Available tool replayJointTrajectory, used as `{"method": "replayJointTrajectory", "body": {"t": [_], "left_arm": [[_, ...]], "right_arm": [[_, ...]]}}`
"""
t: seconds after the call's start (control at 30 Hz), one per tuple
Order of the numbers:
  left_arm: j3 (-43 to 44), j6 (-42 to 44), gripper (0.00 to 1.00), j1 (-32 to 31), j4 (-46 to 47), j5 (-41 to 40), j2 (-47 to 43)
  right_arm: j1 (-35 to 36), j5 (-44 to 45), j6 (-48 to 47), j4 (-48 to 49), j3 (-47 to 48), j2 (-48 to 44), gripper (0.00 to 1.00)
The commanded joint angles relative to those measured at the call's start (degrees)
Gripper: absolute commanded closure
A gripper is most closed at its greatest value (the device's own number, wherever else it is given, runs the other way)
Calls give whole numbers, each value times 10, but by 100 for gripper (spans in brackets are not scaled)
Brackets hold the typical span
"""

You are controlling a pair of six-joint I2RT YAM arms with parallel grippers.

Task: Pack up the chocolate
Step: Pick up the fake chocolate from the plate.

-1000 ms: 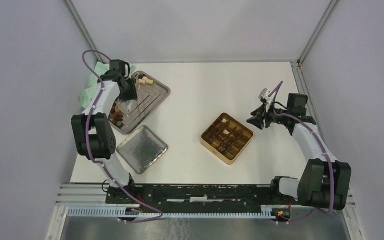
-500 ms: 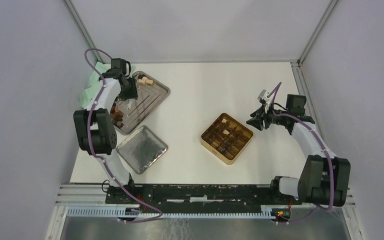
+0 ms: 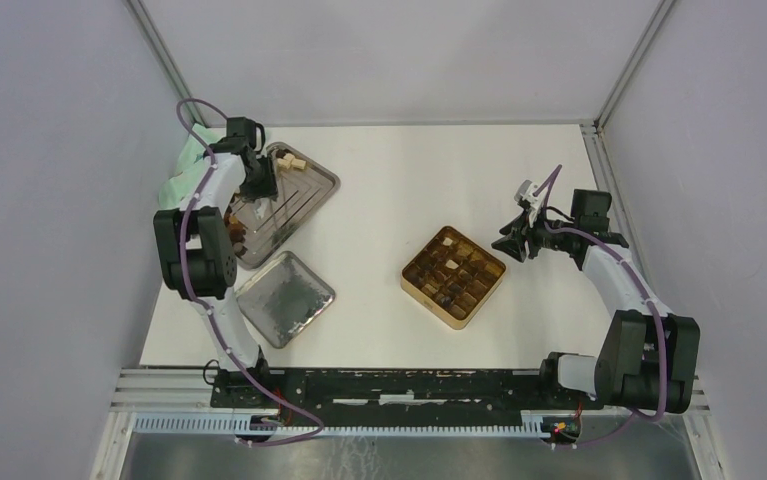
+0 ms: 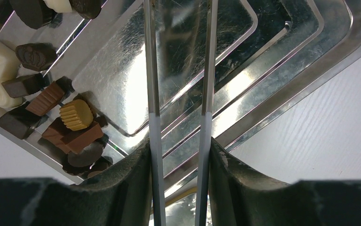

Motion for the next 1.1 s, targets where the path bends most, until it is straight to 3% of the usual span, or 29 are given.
{"method": "replayJointTrajectory", "body": {"t": [0.0, 0.2, 0.37, 0.6, 1.07], "left_arm": [[40, 38, 53, -1, 1, 9, 12], [41, 36, 58, -1, -7, 12, 12], [27, 30, 80, -1, -8, 20, -5], [-6, 15, 98, -5, -8, 24, -52], [-172, -28, 98, -20, 38, 53, -191]], "right_arm": [[-1, -4, -11, 6, -3, -3, 50], [-1, -4, -12, 6, -2, -3, 50], [-1, -5, -13, 5, -2, -5, 50], [-1, -6, -13, 4, -3, -9, 50], [-1, -3, -17, 4, -9, -12, 50]]}}
